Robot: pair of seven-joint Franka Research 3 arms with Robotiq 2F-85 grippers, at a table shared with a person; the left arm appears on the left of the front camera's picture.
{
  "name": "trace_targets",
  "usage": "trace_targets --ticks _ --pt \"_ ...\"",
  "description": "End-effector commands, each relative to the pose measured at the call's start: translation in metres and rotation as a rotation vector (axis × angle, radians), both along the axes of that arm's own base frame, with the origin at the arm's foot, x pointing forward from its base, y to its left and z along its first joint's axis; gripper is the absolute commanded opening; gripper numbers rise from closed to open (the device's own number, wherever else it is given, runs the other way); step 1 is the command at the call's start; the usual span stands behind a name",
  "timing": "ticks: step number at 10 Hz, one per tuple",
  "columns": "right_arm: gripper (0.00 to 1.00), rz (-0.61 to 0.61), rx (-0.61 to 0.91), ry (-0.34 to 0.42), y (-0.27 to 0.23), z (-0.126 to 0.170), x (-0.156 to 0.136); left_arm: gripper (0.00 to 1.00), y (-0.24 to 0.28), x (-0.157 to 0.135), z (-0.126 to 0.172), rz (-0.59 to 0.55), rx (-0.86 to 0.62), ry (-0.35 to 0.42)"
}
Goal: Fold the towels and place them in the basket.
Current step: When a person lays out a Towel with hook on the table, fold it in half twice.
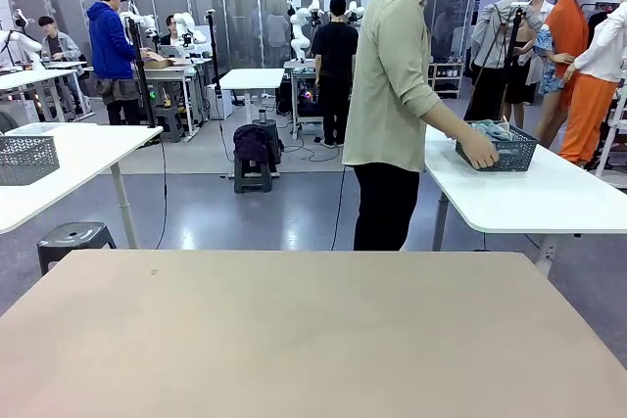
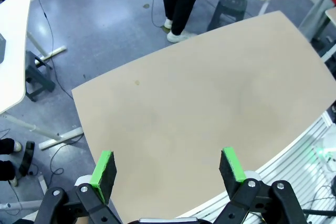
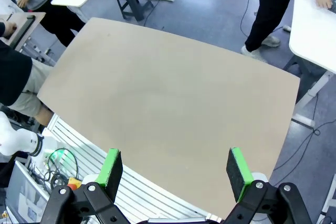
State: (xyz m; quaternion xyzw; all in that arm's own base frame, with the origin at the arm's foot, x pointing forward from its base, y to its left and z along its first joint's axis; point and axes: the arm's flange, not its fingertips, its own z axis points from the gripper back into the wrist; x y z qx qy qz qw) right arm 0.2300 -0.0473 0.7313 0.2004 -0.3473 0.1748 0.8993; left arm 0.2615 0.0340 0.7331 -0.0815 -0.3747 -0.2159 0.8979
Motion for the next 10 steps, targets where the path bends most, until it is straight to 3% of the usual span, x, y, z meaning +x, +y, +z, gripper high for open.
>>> trace_targets --ticks 1,10 --pt "1.00 -0.042 -0.030 0.024 0.009 0.011 -0.016 1.00 0.011 -0.002 0.004 0.004 0.025 -0.019" --pt "1.00 -0.032 -0.055 -0.023 0.012 0.016 -0.028 1.00 0.019 -0.001 0.001 0.006 -0.005 -0.013"
